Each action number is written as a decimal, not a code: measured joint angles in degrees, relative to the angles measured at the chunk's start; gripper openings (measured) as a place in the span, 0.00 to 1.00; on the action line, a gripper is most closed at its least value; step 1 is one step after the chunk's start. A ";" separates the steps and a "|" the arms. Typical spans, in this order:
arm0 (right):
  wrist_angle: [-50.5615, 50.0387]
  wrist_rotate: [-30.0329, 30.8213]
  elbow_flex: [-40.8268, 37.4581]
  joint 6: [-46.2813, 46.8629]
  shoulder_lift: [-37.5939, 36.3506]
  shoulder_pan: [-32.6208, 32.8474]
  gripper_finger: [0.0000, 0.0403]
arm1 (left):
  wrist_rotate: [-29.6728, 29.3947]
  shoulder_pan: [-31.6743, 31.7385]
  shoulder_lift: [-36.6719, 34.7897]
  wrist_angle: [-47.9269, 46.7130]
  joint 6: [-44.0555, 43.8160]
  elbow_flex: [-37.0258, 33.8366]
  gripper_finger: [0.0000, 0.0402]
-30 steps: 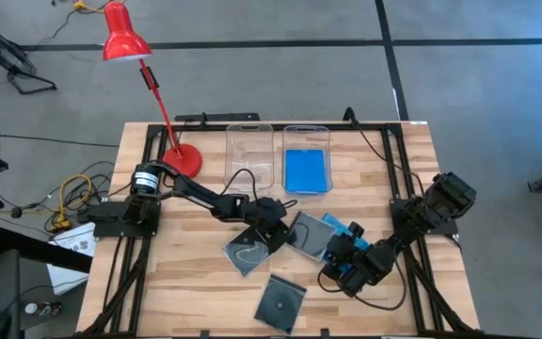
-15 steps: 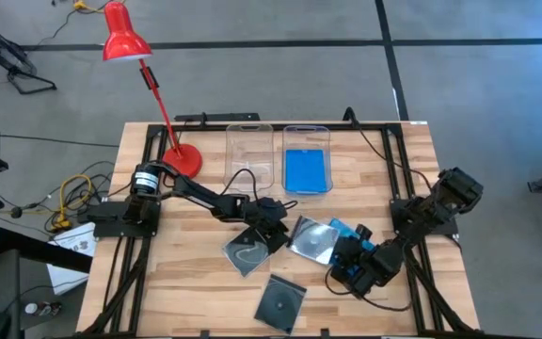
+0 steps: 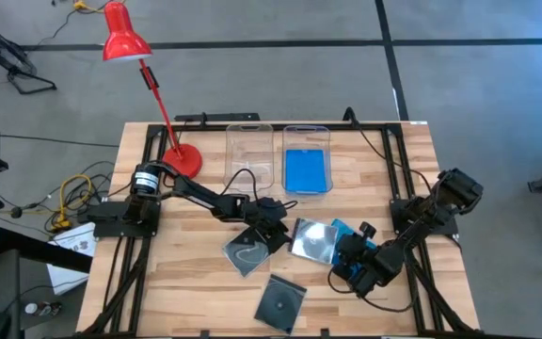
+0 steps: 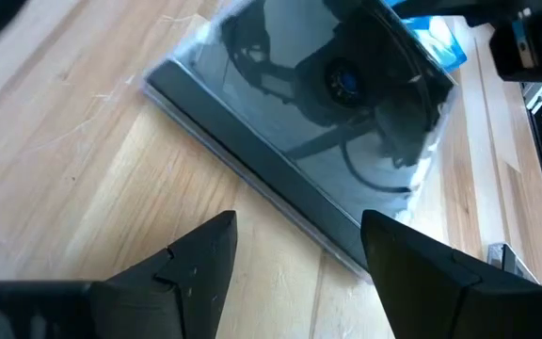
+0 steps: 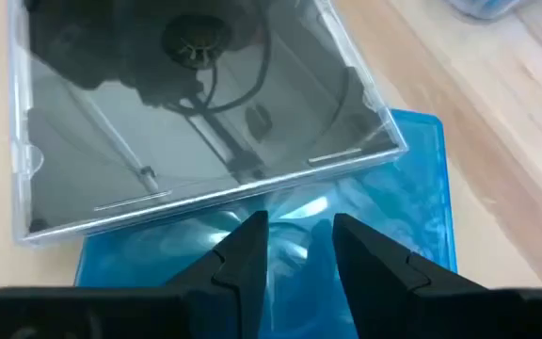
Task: Pick & place jewel cases by type
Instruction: Put the top right black cd case into the left transparent bin
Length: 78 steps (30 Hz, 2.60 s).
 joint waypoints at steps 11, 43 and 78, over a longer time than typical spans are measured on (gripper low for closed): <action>3.35 0.35 -0.11 -4.45 0.07 -1.94 0.29 | 0.00 0.00 0.00 -0.11 -3.09 0.12 0.56; 10.02 1.45 -0.13 -11.64 0.15 -3.62 0.29 | 3.03 0.90 0.37 -11.81 -33.78 9.40 0.56; -2.84 -2.02 2.49 -1.54 -1.19 0.37 0.29 | 2.03 0.96 0.09 -15.04 -28.79 9.70 0.56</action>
